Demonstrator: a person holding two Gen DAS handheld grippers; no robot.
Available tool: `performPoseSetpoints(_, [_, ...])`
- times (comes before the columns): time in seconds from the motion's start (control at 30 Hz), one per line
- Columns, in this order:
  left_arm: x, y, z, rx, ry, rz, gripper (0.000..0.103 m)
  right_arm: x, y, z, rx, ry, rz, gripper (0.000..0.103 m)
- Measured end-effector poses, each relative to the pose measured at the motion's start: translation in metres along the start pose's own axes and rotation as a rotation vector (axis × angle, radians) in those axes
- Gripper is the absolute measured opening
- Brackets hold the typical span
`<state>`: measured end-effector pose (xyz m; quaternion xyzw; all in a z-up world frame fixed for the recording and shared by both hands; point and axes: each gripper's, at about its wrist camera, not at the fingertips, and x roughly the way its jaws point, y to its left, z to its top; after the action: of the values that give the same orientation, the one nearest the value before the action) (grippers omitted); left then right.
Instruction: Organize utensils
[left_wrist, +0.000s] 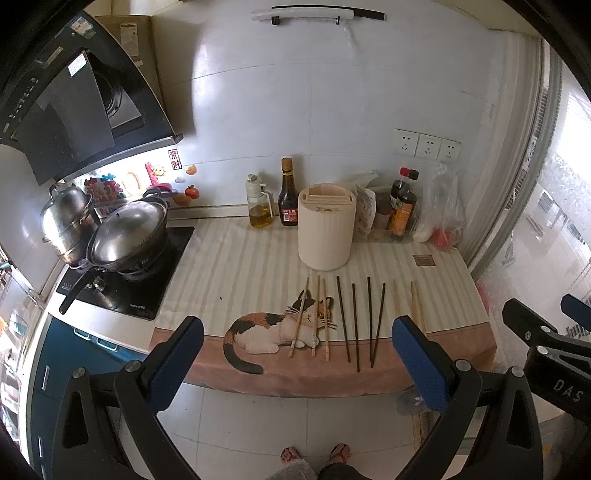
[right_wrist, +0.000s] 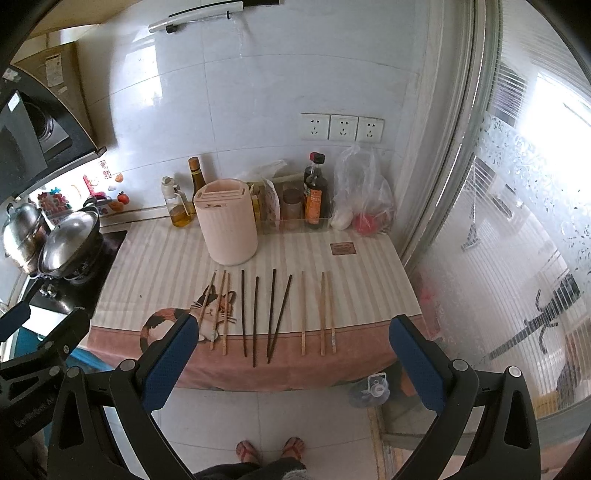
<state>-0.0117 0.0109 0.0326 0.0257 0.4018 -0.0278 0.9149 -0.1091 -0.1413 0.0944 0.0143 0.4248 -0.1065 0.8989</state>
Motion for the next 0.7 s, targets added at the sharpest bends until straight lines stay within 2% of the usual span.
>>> performPoseSetpoints(0.23, [0.033, 0.016, 0.009, -0.003, -0.050, 0.053, 0.103, 0.022, -0.006, 0.002, 0.079, -0.004, -0.032, 0.103])
performPoseSetpoints(0.4, [0.075, 0.029, 0.014, 0.020, -0.091, 0.094, 0.103, 0.052, -0.010, 0.002, 0.136, -0.059, -0.052, 0.103])
performPoseSetpoints(0.53, [0.117, 0.035, 0.016, 0.029, -0.049, 0.025, 0.103, 0.090, -0.006, 0.003, 0.148, -0.079, -0.043, 0.103])
performPoseSetpoints(0.6, [0.142, 0.035, 0.017, 0.024, -0.016, -0.018, 0.103, 0.117, -0.005, 0.005, 0.147, -0.059, -0.011, 0.103])
performPoseSetpoints(0.7, [0.171, 0.034, 0.018, 0.006, 0.011, -0.026, 0.103, 0.169, -0.008, 0.006, 0.156, -0.002, -0.013, 0.103])
